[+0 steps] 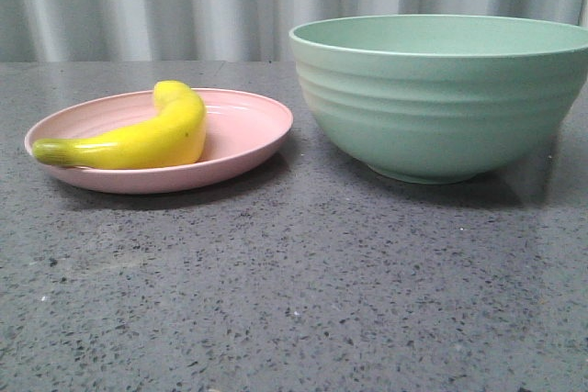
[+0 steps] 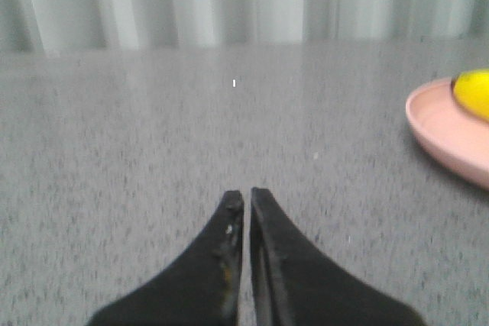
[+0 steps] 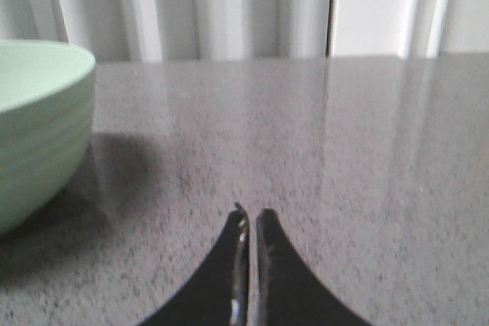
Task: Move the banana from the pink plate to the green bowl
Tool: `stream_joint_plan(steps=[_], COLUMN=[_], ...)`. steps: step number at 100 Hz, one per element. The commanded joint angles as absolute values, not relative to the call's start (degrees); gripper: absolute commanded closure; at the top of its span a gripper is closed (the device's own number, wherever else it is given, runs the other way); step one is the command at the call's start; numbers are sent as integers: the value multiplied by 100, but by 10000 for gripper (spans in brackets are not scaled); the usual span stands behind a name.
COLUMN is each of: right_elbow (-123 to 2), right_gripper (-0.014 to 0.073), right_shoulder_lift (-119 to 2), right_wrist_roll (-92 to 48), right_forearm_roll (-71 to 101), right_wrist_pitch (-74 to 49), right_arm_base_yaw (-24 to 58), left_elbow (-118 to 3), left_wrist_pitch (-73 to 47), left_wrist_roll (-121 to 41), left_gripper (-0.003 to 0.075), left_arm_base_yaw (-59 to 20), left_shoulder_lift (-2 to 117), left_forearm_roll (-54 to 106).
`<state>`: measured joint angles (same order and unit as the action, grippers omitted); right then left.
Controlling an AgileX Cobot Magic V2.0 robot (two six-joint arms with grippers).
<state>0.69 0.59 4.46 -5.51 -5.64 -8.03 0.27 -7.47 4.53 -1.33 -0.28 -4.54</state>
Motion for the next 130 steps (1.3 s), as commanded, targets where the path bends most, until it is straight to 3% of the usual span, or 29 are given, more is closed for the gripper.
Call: stream_joint_plan(steps=[1, 25, 64, 87, 96, 109, 113, 119, 130], right_elbow=[179, -239, -2005, -2172, -2149, -2134, -2134, -2134, -2134], right_gripper=[656, 656, 653, 655, 655, 655, 655, 655, 655], right_shoulder_lift=[170, 0, -1568, -2238, -2248, -2248, -2248, -2248, -2248], right_wrist_roll=[445, 445, 445, 445, 445, 445, 445, 445, 445], right_forearm_roll=[-601, -601, -489, -405, -379, -347, -347, -347, -347], right_wrist_pitch=[178, -74, -2337, -2008, -2111, -2111, -2110, -2103, -2103], right_arm_base_yaw=[-823, -813, -813, -813, -813, -813, -813, -813, -813], left_elbow=[25, -586, -1906, -1917, -1917, -1917, -1917, -1917, -1999], left_wrist_pitch=[-31, -123, -56, 278, 278, 364, 404, 463, 373], left_wrist_roll=[460, 471, 471, 471, 471, 471, 471, 486, 486], left_gripper=[741, 741, 741, 734, 633, 328, 276, 237, 244], left_arm_base_yaw=[-117, -117, -117, -117, -117, -117, -117, -117, -143], left_shoulder_lift=[-187, 159, 1592, 1934, 1947, 1947, 1956, 1956, 1959], left_forearm_roll=[-452, -426, -400, -400, -400, -400, -370, -193, -122])
